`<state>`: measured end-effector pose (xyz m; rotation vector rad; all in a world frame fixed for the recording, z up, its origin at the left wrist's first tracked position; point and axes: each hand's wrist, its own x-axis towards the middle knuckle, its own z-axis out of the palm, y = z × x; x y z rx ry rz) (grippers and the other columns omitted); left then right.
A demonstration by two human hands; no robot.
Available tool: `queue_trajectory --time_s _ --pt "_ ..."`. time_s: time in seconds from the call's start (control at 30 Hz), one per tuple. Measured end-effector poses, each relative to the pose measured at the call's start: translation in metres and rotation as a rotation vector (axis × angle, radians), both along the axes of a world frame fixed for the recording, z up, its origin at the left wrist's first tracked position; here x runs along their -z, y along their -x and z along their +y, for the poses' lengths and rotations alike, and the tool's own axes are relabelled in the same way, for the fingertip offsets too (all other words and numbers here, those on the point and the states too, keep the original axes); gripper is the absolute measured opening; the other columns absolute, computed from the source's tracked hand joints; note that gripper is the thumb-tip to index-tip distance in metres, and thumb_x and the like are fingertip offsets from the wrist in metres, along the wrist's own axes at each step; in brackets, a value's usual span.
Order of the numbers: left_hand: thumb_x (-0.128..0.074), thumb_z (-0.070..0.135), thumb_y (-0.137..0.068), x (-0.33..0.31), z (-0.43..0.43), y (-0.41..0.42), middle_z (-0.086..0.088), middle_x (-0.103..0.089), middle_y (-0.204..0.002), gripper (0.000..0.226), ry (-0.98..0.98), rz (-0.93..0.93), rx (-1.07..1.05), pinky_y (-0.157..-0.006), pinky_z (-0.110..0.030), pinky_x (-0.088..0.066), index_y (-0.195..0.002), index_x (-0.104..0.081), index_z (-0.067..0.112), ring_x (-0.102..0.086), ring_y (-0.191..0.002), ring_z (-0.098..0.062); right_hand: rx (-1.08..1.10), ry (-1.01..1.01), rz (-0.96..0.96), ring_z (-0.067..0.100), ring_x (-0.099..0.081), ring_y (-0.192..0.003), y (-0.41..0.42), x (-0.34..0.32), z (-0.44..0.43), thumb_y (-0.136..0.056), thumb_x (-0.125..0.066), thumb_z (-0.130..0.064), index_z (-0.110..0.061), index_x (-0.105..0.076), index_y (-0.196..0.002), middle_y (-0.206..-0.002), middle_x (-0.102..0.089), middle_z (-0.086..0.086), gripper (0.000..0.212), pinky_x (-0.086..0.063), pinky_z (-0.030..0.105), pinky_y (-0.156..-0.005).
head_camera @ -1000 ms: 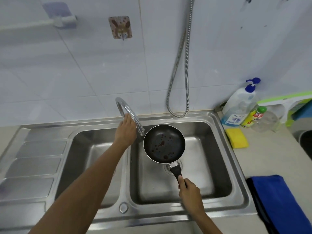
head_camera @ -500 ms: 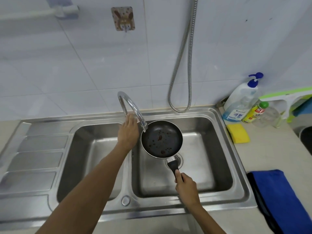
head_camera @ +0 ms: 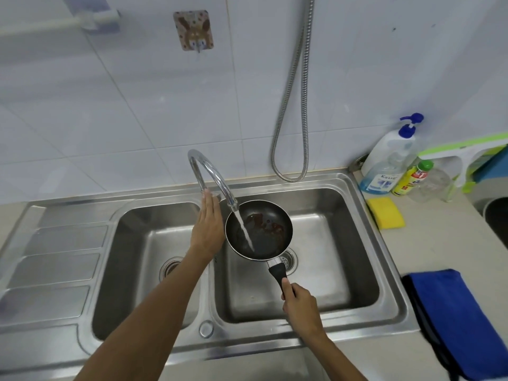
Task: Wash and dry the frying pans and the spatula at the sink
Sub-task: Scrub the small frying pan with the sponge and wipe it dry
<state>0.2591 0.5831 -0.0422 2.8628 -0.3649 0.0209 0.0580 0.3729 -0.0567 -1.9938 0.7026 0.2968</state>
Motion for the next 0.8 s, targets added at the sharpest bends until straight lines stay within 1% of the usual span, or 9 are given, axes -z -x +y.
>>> queue_trajectory --time_s 0.1,0.2,0.37,0.43,0.53,0.6,0.67,0.73,0.8 --pt "-0.029 0.008 -0.095 0.000 -0.001 -0.006 -0.035 0.002 -0.164 0.068 0.011 -0.026 0.027 -0.126 -0.052 -0.015 -0.156 -0.008 -0.013 0.001 -0.155 -0.046 -0.007 0.025 0.029 0.020 -0.062 -0.066 0.004 -0.002 -0.003 -0.101 -0.039 -0.054 -0.018 -0.062 -0.074 -0.067 -0.065 0.001 0.050 -0.048 0.033 -0.062" --pt "-0.047 -0.004 -0.092 0.002 0.001 -0.022 -0.035 -0.005 -0.164 0.073 -0.007 -0.051 0.040 -0.125 -0.055 -0.020 -0.156 -0.012 -0.012 -0.004 -0.155 -0.047 0.004 0.055 0.057 0.017 -0.061 -0.066 0.010 0.001 -0.007 -0.101 -0.038 -0.055 -0.019 -0.061 -0.074 -0.069 -0.064 -0.001 0.050 -0.049 0.034 -0.063" --pt "-0.062 0.003 -0.089 -0.002 -0.005 -0.061 -0.042 -0.011 -0.160 0.076 -0.220 0.004 0.118 -0.124 -0.056 -0.024 -0.151 -0.023 -0.019 -0.003 -0.153 -0.052 0.054 0.075 0.080 0.019 -0.061 -0.068 0.012 0.007 -0.018 -0.100 -0.039 -0.056 -0.017 -0.060 -0.074 -0.069 -0.064 0.001 0.052 -0.050 0.036 -0.067" --pt "-0.065 0.001 -0.086 -0.001 -0.001 -0.066 -0.038 -0.010 -0.162 0.079 -0.176 0.085 0.089 -0.119 -0.057 -0.033 -0.152 -0.024 -0.013 -0.015 -0.151 -0.053 0.065 0.071 0.083 0.020 -0.061 -0.068 0.010 0.009 -0.021 -0.100 -0.039 -0.056 -0.017 -0.061 -0.074 -0.068 -0.064 0.001 0.051 -0.051 0.038 -0.067" --pt "-0.062 -0.007 -0.083 0.017 0.011 -0.042 -0.029 -0.018 -0.164 0.074 -0.017 0.106 -0.002 -0.096 -0.059 -0.053 -0.151 -0.033 -0.001 -0.045 -0.133 -0.056 0.091 0.060 0.079 0.025 -0.063 -0.067 0.007 0.012 -0.022 -0.099 -0.040 -0.056 -0.016 -0.062 -0.073 -0.066 -0.064 0.003 0.053 -0.052 0.040 -0.066" --pt "-0.056 0.001 -0.093 0.037 0.008 0.004 -0.026 -0.028 -0.161 0.063 0.135 0.119 -0.111 -0.095 -0.056 -0.053 -0.151 -0.033 0.004 -0.048 -0.133 -0.051 0.108 0.058 0.083 0.026 -0.063 -0.067 0.005 0.011 -0.021 -0.099 -0.041 -0.056 -0.015 -0.063 -0.073 -0.066 -0.065 0.004 0.053 -0.052 0.039 -0.064" --pt "-0.055 0.015 -0.099 0.056 -0.010 0.056 -0.023 -0.052 -0.140 0.043 0.310 0.198 -0.278 -0.097 -0.050 -0.052 -0.139 -0.047 0.002 -0.058 -0.122 -0.044 0.119 0.049 0.079 0.026 -0.064 -0.067 0.001 0.010 -0.018 -0.099 -0.041 -0.055 -0.015 -0.062 -0.073 -0.067 -0.066 0.004 0.053 -0.052 0.039 -0.065" --pt "-0.055 0.030 -0.103 0.060 -0.039 0.096 -0.017 -0.069 -0.110 0.029 0.491 0.457 -0.423 -0.091 -0.042 -0.054 -0.112 -0.063 0.004 -0.068 -0.103 -0.038 0.111 0.029 0.083 0.025 -0.063 -0.069 -0.003 0.007 -0.013 -0.100 -0.040 -0.053 -0.015 -0.062 -0.073 -0.068 -0.066 0.005 0.052 -0.052 0.039 -0.068" --pt "-0.049 0.050 -0.102 0.051 -0.076 0.117 -0.009 -0.077 -0.091 0.048 0.712 0.799 -0.536 -0.084 -0.038 -0.057 -0.098 -0.070 0.007 -0.075 -0.087 -0.028 0.123 -0.011 0.103 0.024 -0.063 -0.070 -0.007 0.004 -0.009 -0.101 -0.037 -0.050 -0.016 -0.063 -0.074 -0.071 -0.067 0.006 0.051 -0.051 0.038 -0.070"
